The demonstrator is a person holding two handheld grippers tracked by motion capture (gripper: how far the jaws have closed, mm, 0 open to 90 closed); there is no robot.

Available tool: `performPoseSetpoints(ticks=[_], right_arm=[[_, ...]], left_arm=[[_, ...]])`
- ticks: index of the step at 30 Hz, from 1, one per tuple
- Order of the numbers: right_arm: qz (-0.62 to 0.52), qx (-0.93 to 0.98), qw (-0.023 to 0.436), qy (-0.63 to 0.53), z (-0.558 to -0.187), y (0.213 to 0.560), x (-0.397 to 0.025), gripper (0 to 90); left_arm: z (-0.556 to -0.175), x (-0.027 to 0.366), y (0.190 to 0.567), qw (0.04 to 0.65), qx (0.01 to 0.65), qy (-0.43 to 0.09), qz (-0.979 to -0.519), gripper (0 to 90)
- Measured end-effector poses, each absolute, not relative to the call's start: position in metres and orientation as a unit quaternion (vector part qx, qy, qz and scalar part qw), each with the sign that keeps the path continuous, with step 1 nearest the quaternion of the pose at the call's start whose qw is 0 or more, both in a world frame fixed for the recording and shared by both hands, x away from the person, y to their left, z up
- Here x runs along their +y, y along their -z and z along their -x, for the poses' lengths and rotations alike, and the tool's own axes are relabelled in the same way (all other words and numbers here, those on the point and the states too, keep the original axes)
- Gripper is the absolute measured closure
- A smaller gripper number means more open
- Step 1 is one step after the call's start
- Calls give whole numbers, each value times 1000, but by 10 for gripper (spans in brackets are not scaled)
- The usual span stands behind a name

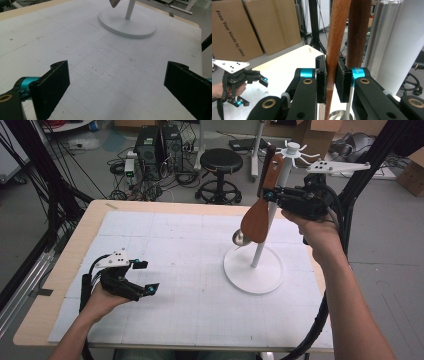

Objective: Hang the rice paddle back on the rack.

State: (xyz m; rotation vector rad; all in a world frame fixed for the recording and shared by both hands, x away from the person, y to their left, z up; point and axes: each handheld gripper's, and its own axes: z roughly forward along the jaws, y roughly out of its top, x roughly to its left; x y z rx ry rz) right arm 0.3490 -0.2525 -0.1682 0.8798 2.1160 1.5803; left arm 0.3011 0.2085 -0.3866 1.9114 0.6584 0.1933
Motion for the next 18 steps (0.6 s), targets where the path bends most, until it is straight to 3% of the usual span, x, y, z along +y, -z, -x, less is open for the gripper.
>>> performPoseSetpoints(ticks=[18], right_arm=[[-295,733,194,-581,-342,171,-256,631]], left_arm=[[-302,209,387,526,281,-82,-798,70]])
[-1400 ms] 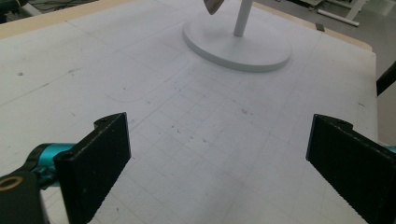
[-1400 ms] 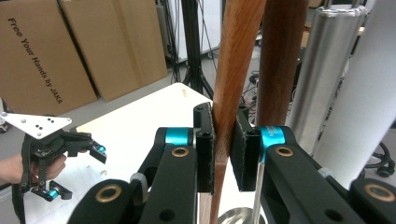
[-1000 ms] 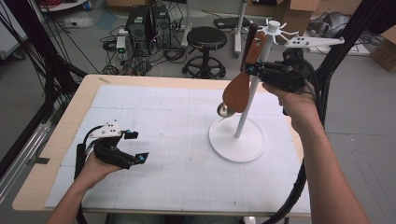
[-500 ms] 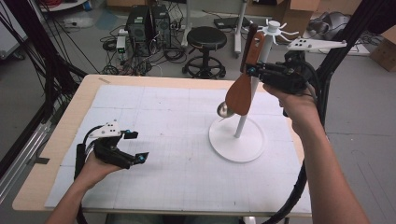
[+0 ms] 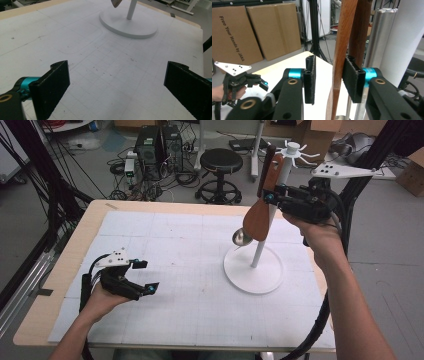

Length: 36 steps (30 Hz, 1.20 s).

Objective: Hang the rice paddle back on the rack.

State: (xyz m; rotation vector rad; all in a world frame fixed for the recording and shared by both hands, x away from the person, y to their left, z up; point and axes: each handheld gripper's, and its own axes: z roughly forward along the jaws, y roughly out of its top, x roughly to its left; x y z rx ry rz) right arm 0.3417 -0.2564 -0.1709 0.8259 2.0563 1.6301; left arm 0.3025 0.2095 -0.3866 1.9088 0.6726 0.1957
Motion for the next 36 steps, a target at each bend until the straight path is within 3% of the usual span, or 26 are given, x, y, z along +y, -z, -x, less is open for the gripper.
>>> performPoseSetpoints(ticks=[12,24,36], right_arm=[[-292,718,193,-601,-335,182,-262,522],[-287,708,187,-617,-323,203,-255,323],[-265,719,170,-620,-310,231,-247,237]], left_arm=[[-301,211,387,525,282,-83,-799,66],[-299,214,388,524,283,-84,-799,59],[-300,216,387,525,286,-87,-796,59]])
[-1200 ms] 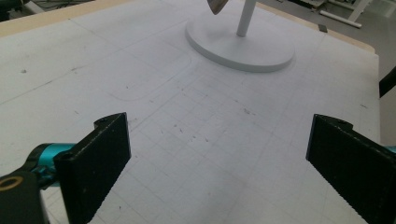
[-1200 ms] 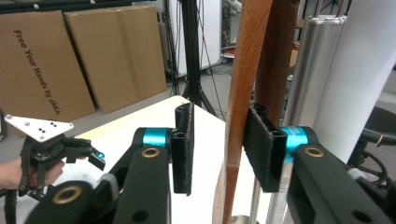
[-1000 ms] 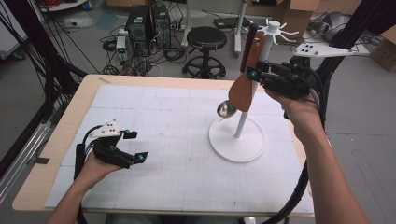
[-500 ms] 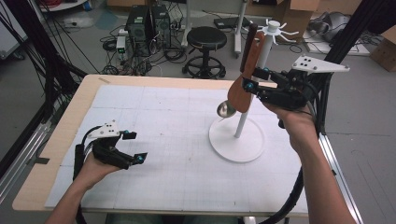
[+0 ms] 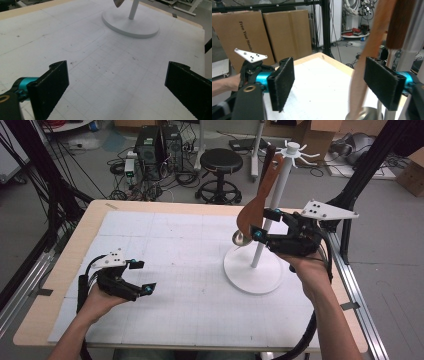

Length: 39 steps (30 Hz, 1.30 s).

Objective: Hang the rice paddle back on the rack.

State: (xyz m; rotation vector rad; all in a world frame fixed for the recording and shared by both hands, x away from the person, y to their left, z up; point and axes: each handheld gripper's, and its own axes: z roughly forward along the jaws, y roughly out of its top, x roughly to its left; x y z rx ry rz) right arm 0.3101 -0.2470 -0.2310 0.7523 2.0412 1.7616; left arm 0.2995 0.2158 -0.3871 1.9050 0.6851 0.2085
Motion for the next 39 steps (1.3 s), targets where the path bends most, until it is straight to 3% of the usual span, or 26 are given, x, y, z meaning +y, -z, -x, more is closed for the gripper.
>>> performPoseSetpoints(ticks=[24,39], right_arm=[[-265,749,166,-584,-292,296,-230,112],[-278,760,151,-568,-290,335,-224,103]], left_arm=[[-299,216,387,523,291,-89,-796,26],[-300,217,388,520,292,-90,-797,26]])
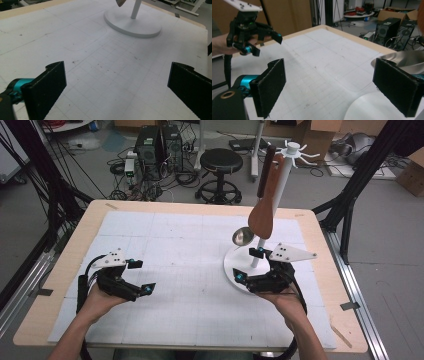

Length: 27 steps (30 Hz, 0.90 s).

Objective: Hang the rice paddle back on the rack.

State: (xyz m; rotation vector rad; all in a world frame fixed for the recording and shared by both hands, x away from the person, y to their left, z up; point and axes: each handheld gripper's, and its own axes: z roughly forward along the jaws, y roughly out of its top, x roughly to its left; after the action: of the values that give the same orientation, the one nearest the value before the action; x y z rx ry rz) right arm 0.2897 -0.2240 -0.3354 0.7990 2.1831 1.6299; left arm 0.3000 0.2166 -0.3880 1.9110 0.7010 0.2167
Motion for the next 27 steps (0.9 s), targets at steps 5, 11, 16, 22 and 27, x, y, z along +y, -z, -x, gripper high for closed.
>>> performPoseSetpoints(ticks=[5,11,16,22,27], right_arm=[[-285,763,140,-564,-291,348,-223,96],[-307,759,141,-556,-291,364,-228,25],[-321,754,137,-557,-291,377,-234,11],[-336,756,139,-544,-290,392,-241,4],[-348,752,140,-542,-289,400,-248,4]], left_arm=[[-300,217,388,520,293,-87,-797,17],[-299,219,391,519,297,-88,-796,17],[-300,222,393,518,302,-88,-796,17],[-301,225,396,515,307,-87,-795,17],[-301,228,398,514,311,-87,-795,17]])
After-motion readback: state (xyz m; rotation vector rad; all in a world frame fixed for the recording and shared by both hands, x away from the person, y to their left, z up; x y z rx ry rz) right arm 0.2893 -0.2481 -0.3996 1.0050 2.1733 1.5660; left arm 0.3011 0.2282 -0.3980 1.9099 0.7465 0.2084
